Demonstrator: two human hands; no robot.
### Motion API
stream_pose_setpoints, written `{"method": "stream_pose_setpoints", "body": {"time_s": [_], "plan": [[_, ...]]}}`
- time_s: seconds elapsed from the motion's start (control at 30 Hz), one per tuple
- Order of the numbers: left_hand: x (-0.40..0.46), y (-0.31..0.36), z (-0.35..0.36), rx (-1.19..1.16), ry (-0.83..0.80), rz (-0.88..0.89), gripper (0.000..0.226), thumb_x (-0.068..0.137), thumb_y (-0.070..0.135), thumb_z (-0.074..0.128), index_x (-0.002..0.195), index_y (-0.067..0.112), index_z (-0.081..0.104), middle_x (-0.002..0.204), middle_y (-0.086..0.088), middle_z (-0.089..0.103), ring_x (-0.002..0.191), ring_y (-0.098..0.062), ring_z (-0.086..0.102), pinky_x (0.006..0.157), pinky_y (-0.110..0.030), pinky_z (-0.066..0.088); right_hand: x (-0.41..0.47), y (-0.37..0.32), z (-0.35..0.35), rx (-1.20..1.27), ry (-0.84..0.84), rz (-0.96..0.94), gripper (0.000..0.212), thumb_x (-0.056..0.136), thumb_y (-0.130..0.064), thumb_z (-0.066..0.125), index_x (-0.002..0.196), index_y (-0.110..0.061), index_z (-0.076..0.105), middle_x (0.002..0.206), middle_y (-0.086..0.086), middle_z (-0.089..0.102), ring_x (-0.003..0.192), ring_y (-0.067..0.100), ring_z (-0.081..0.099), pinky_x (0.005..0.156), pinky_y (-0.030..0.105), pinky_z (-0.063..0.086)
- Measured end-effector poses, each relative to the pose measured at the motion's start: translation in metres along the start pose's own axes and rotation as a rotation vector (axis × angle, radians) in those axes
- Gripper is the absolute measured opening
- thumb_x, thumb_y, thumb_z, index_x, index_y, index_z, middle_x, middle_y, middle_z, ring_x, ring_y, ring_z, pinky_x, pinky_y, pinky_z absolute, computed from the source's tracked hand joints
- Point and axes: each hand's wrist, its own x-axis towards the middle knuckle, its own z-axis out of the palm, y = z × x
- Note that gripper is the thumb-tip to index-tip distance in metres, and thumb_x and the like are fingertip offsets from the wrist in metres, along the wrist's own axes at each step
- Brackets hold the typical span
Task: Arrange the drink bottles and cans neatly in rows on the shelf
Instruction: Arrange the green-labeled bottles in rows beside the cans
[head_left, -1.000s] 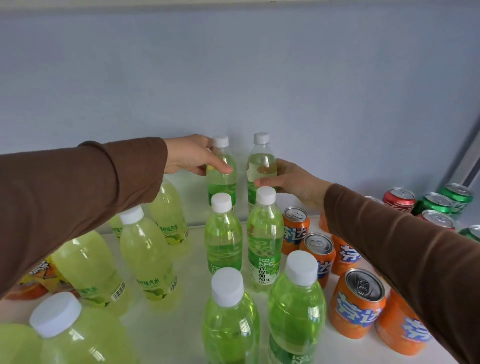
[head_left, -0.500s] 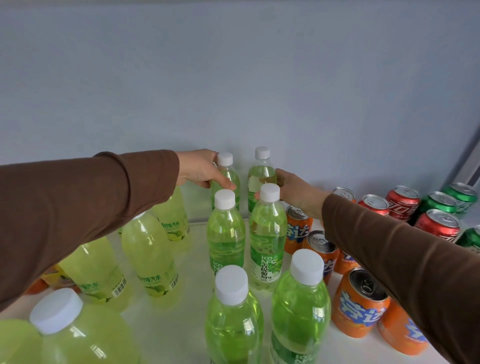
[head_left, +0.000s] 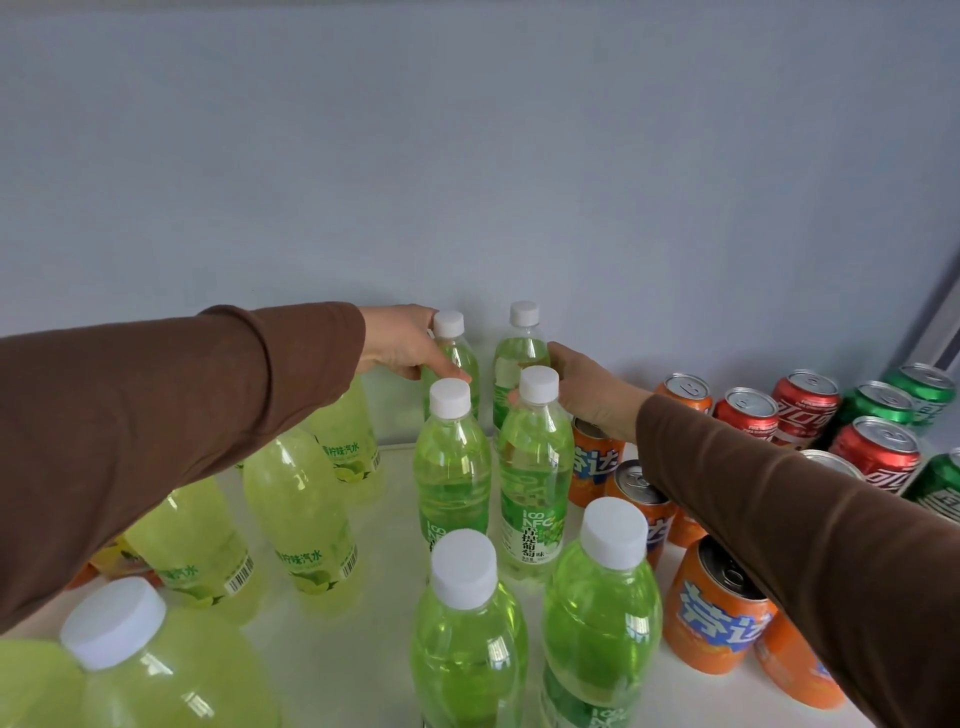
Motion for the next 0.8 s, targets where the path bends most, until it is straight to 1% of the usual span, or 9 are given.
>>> {"method": "stream_pose_setpoints", "body": {"time_s": [0.07,0.13,0.17,0.2,0.3,0.4,0.5,0.67,0.8], "plan": [[0.001,0.000,-0.001,-0.006,0.001,-0.011,0.070,0.072,0.018,0.089,0.132,0.015,0.054,0.127,-0.005,0.061,0.117,-0.020,0.059,0.104,-0.035,0.050,-0.001,-0.003,-0.002,-0.028,-0.017,-0.009,0.050,0.086,-0.009,0.077,0.131,-0.021,0.058,0.120,0.004,0.073,0.115,0.026,0.069,0.095,0.034,0.059],[0.002,-0.001,-0.003,-0.012,-0.012,-0.026,0.069,0.072,0.018,0.089,0.132,0.014,0.055,0.129,-0.005,0.061,0.119,-0.021,0.059,0.106,-0.037,0.049,-0.005,-0.007,-0.005,0.006,-0.052,-0.008,0.050,0.088,-0.010,0.078,0.134,-0.017,0.057,0.124,0.006,0.071,0.118,0.024,0.068,0.086,0.023,0.060],[0.003,-0.001,-0.004,-0.017,-0.024,-0.033,0.071,0.072,0.018,0.089,0.134,0.014,0.054,0.131,-0.005,0.059,0.122,-0.021,0.058,0.108,-0.038,0.048,-0.008,-0.010,-0.007,0.042,-0.066,0.000,0.050,0.089,-0.010,0.077,0.135,-0.014,0.057,0.126,0.007,0.070,0.118,0.024,0.067,0.083,0.019,0.059],[0.004,-0.001,-0.005,-0.021,-0.035,-0.039,0.074,0.072,0.018,0.089,0.136,0.014,0.053,0.134,-0.005,0.058,0.126,-0.022,0.056,0.109,-0.039,0.047,-0.011,-0.013,-0.008,0.075,-0.075,0.005,0.048,0.091,-0.011,0.076,0.135,-0.012,0.057,0.128,0.010,0.069,0.119,0.024,0.067,0.083,0.018,0.058],[0.005,-0.001,-0.008,-0.025,-0.045,-0.044,0.075,0.074,0.017,0.088,0.140,0.014,0.051,0.137,-0.005,0.055,0.129,-0.023,0.053,0.110,-0.038,0.045,-0.014,-0.020,-0.009,0.143,-0.077,0.001,0.041,0.095,-0.019,0.072,0.132,-0.008,0.058,0.130,0.017,0.067,0.114,0.025,0.069,0.089,0.025,0.057],[0.005,-0.001,-0.008,-0.011,-0.047,-0.044,0.073,0.075,0.018,0.087,0.139,0.014,0.052,0.136,-0.005,0.056,0.129,-0.024,0.052,0.110,-0.038,0.045,-0.014,-0.024,-0.010,0.171,-0.077,-0.009,0.037,0.096,-0.024,0.070,0.128,-0.008,0.062,0.130,0.019,0.067,0.101,0.016,0.068,0.082,0.022,0.054],[0.007,-0.002,-0.010,-0.005,-0.050,-0.047,0.070,0.075,0.019,0.087,0.137,0.014,0.054,0.136,-0.005,0.056,0.130,-0.023,0.052,0.109,-0.036,0.046,-0.014,-0.024,-0.010,0.185,-0.093,-0.012,0.040,0.096,-0.025,0.070,0.130,-0.007,0.060,0.132,0.020,0.066,0.104,0.018,0.067,0.086,0.025,0.053],[0.008,-0.004,-0.012,0.002,-0.048,-0.043,0.074,0.073,0.022,0.089,0.138,0.015,0.055,0.138,-0.005,0.056,0.130,-0.022,0.052,0.108,-0.033,0.045,-0.015,-0.020,-0.012,0.206,-0.109,-0.023,0.040,0.097,-0.020,0.068,0.133,-0.005,0.058,0.132,0.019,0.067,0.108,0.021,0.069,0.087,0.023,0.057],[0.007,-0.003,-0.010,0.007,-0.045,-0.034,0.070,0.074,0.021,0.088,0.136,0.015,0.056,0.137,-0.005,0.058,0.129,-0.021,0.053,0.109,-0.033,0.045,-0.017,-0.019,-0.014,0.200,-0.110,-0.020,0.040,0.097,-0.022,0.068,0.133,-0.009,0.059,0.131,0.016,0.068,0.119,0.027,0.067,0.096,0.028,0.055]]}}
